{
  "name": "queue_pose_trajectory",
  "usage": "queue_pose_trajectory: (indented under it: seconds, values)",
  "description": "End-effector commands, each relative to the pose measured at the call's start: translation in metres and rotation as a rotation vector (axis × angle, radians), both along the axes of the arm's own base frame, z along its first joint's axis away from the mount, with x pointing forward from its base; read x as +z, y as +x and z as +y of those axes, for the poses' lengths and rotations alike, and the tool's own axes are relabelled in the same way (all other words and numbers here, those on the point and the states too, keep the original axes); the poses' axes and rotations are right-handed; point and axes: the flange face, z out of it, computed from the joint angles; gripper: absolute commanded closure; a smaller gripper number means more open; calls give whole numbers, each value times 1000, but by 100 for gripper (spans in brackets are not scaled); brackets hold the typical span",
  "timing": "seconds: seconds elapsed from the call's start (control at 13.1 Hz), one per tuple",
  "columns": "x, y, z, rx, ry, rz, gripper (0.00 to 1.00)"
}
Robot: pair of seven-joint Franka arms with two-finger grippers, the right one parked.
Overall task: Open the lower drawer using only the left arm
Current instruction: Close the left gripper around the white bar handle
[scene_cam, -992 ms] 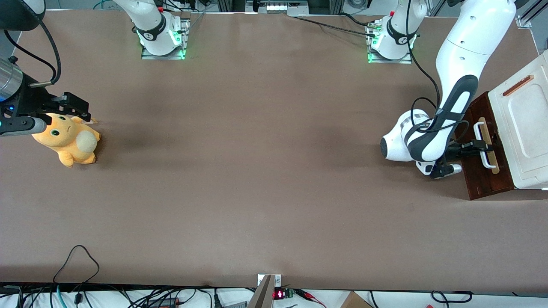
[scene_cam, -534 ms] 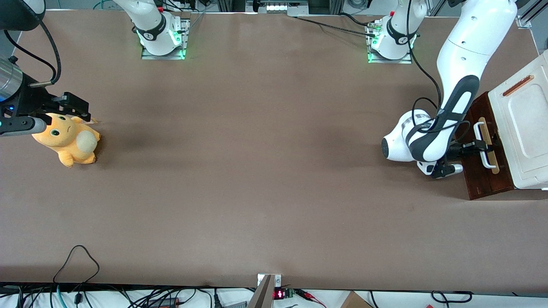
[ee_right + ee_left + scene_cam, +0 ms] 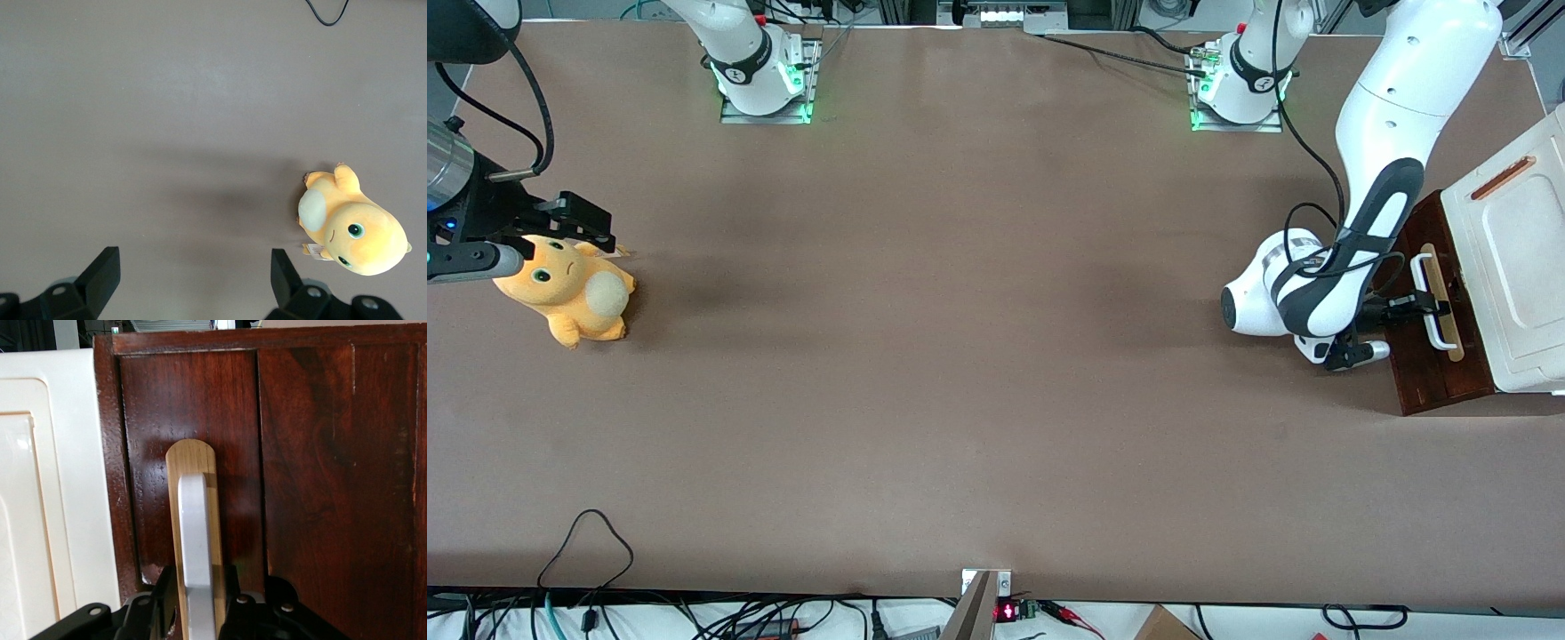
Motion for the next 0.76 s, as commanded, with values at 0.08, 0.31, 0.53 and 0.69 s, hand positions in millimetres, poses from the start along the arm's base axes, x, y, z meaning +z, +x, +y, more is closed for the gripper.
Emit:
queue_pose_trajectory:
  seconds: [0.08, 0.31, 0.53, 0.69]
  values:
    - [0, 0, 4, -12, 16, -9, 65]
    - [0, 0, 8, -7, 18, -9, 65]
    - [0, 0, 8, -7, 18, -7, 65]
    - [0, 0, 8, -13, 21, -8, 74]
